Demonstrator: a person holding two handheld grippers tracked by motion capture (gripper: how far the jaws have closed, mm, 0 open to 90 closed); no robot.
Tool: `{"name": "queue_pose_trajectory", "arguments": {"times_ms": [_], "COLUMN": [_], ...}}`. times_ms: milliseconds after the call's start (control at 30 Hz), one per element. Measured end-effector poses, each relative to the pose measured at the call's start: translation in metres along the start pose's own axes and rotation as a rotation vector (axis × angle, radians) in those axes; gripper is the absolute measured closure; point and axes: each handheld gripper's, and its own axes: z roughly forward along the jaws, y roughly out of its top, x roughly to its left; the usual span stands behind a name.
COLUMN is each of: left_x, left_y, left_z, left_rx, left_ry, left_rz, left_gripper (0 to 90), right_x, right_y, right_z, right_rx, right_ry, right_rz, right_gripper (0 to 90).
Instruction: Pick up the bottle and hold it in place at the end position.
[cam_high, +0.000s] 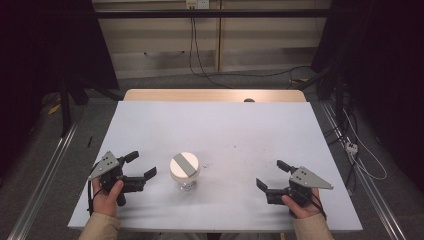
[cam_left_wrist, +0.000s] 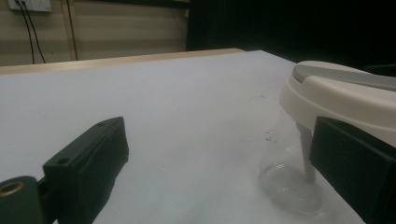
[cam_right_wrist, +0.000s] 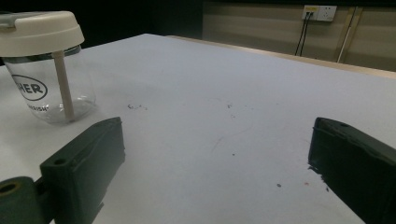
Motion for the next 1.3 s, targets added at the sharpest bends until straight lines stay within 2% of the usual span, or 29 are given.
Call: {"name": "queue_pose_trajectory", "arguments": {"times_ms": [300, 500, 700, 833, 967, 1300], "left_x": [-0.007, -0.013, -0.018, -0.022, -0.027, -0.034], "left_y": [0.001, 0.001, 0.002, 0.001, 0.001, -0.002], "left_z": [0.005, 0.009, 0.012, 0.015, 0.02, 0.026], "left_rx": [0.016, 0.046, 0.053, 0.066, 0.078, 0.132], "left_ry": [-0.016, -0.054, -0.083, -0.113, -0.151, -0.189], "left_rz": [0.033, 0.055, 0.069, 0.054, 0.058, 0.084], "left_gripper": [4.3, 4.3, 4.4, 4.5, 4.6, 4.7], "right_x": [0.001, 0.001, 0.002, 0.002, 0.002, 0.003], "right_y": [0.0, 0.001, 0.001, 0.001, 0.001, 0.001], "right_z": [0.001, 0.001, 0.002, 0.002, 0.003, 0.003], "right_rx": [0.001, 0.003, -0.001, -0.002, -0.004, -0.005], "right_ry": [0.001, 0.004, 0.007, 0.007, 0.01, 0.014], "right_rz": [0.0, -0.002, -0.009, -0.01, -0.014, -0.019], "right_gripper": [2.8, 3.0, 3.1, 3.1, 3.1, 3.2]}}
